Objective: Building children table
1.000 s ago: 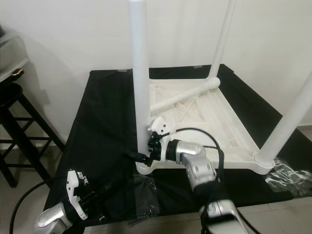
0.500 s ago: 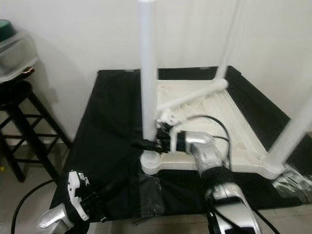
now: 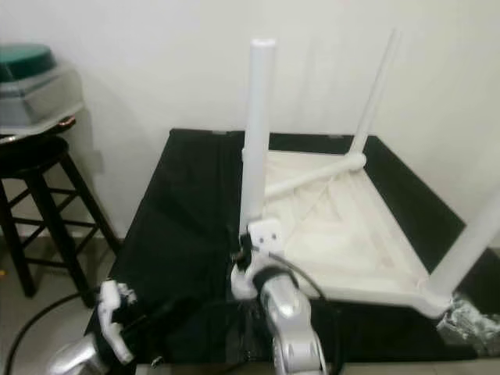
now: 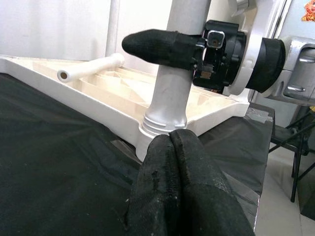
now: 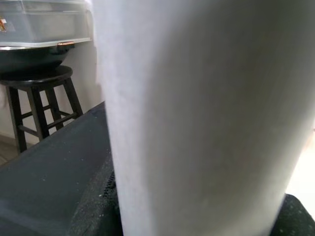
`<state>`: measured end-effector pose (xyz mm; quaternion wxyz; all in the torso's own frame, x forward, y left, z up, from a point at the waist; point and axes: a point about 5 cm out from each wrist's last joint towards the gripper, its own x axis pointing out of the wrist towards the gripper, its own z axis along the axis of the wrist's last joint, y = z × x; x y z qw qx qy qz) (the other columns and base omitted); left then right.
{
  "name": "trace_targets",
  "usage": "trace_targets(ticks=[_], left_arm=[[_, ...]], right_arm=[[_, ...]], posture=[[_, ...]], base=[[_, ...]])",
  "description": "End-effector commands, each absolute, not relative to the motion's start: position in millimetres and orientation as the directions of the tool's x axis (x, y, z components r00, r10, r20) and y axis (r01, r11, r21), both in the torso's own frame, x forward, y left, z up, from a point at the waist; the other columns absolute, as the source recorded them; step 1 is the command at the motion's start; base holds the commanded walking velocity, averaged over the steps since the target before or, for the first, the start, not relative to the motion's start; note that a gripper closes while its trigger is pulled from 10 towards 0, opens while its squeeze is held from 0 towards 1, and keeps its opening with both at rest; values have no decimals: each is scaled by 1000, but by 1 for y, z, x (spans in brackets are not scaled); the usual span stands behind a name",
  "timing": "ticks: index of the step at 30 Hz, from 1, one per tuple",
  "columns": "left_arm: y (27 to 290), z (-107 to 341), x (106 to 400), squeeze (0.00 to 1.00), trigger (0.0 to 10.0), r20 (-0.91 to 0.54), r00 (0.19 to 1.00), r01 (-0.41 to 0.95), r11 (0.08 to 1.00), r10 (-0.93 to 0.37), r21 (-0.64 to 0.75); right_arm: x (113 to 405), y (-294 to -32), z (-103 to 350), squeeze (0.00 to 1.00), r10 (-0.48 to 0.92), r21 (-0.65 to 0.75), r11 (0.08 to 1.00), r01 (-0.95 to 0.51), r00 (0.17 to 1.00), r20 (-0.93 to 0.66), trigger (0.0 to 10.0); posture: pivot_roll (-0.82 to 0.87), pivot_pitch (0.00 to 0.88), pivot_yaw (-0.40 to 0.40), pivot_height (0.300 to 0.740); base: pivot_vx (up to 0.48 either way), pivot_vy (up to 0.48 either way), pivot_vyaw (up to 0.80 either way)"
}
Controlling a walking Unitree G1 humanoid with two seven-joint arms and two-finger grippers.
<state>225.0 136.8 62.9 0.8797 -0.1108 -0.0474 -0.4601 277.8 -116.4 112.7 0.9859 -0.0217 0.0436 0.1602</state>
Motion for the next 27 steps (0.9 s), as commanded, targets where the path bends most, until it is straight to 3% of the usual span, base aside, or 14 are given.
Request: trace_targets(ticks=[1, 5, 6, 8, 9, 14, 15, 17, 18, 19, 23, 27], left_arm=[[135, 64, 227, 0, 10000, 186, 557, 831, 537, -810, -149], [136, 64, 227, 0, 10000, 186, 570, 822, 551, -800, -145], [136, 64, 227, 0, 10000, 186, 572, 820, 554, -799, -144], [137, 64, 227, 0, 10000, 185, 573, 820, 554, -799, -143], [136, 64, 227, 0, 10000, 182, 569, 822, 551, -802, -143], [135, 64, 227, 0, 10000, 176, 556, 831, 537, -812, -145], [135, 64, 227, 0, 10000, 177, 555, 831, 536, -813, -147], [134, 64, 228, 0, 10000, 178, 555, 831, 535, -813, -149], [133, 63, 228, 0, 10000, 178, 554, 832, 534, -813, -150], [133, 63, 228, 0, 10000, 178, 554, 832, 534, -813, -150], [132, 63, 228, 0, 10000, 179, 548, 836, 528, -817, -148], [132, 64, 229, 0, 10000, 180, 548, 836, 529, -817, -147]], right_arm=[[261, -133, 59, 0, 255, 19, 963, -268, 888, -384, 0], [259, -129, 60, 0, 233, 36, 970, -239, 888, -396, 157], [259, -126, 61, 0, 241, 33, 968, -248, 889, -388, 10000], [259, -122, 64, 0, 249, 37, 966, -254, 893, -374, 10000], [261, -120, 69, 1000, 271, 52, 961, -270, 896, -351, 10000], [271, -109, 99, 1000, 456, 146, 889, -434, 869, -193, 10000], [275, -107, 111, 188, 555, 176, 828, -532, 823, -122, 10000], [280, -109, 122, 188, 623, 170, 777, -606, 779, -73, 10000], [285, -115, 131, 0, 683, 126, 728, -674, 730, -40, 10000], [285, -115, 131, 0, 683, 126, 728, -674, 730, -40, 10000], [305, -140, 154, 0, 829, -35, 552, -833, 553, -79, 10000], [315, -144, 160, 0, 865, -77, 485, -871, 491, -108, 10000]], posture=[[63, 0, -21, 740], [65, 0, -15, 740], [67, 0, -14, 740], [67, 0, -13, 740], [68, 0, -10, 740], [60, 0, -5, 740], [59, 0, 0, 740], [56, 0, 4, 740], [58, 0, 5, 740], [58, 0, 5, 740], [64, 0, 4, 740], [76, 0, 3, 740]], base=[[0, 0, 0], [0, 0, 0], [0, 0, 0], [0, 0, 0], [0, 0, 0], [0, 0, 0], [0, 0, 0], [0, 0, 0], [0, 0, 0], [0, 0, 0], [0, 0, 0], [0, 0, 0]])
